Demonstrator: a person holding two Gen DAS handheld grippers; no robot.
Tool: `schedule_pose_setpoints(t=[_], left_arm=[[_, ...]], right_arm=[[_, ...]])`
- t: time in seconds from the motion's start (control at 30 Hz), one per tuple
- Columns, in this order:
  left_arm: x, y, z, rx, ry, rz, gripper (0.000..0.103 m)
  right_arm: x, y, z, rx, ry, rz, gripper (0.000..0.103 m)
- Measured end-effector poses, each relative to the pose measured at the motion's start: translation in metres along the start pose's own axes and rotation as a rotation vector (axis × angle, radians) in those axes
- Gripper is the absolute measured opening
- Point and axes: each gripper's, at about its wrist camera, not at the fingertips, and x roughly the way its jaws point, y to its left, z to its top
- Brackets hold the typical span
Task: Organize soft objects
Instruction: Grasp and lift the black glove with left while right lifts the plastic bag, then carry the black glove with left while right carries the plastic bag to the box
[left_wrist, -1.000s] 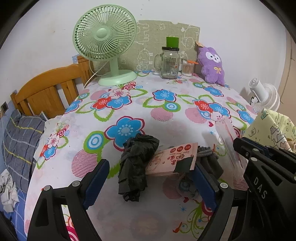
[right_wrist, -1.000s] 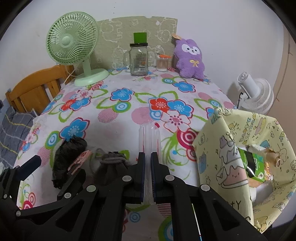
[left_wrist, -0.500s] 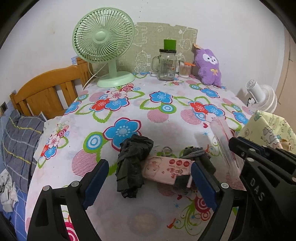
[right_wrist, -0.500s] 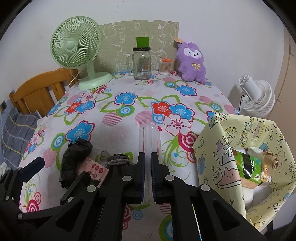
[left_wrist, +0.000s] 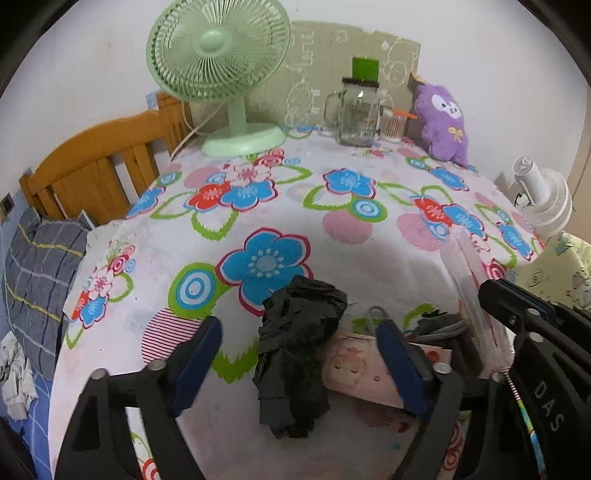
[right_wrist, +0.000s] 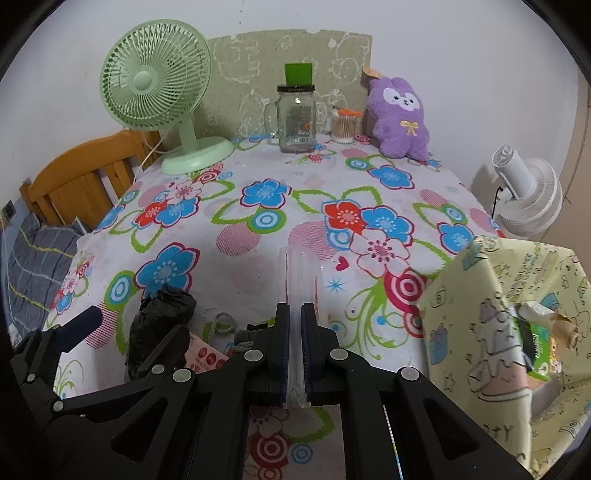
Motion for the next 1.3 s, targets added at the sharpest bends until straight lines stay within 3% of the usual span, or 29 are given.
schedule_pose_setpoints(t=[0.07, 0.23, 0.43, 0.6, 1.3], left_arm=[[0.006, 0.003, 0.000, -0.007, 0.024, -0.006, 0.076], [0.015, 0.006, -0.003, -0.020, 0.060, -0.054, 0.047], [0.013, -0.002, -0.005, 0.011, 0.060, -0.062, 0.030], [0.006, -0.008, -0.005, 0.024, 0.048, -0.072, 0.026], [-0.051, -0.038, -0.004, 0.054, -0.056, -0.049, 0.026]], right_arm=[[0.004, 0.001, 0.001, -0.002, 0.006, 0.000, 0.009], [0.009, 0.003, 0.001, -0.009, 0.011, -0.003, 0.009], [0.009, 0.003, 0.001, -0.012, 0.012, -0.003, 0.009], [0.006, 0.001, 0.000, -0.014, 0.010, 0.001, 0.009], [-0.049, -0.021, -0.005, -0.003, -0.063, 0.032, 0.009]])
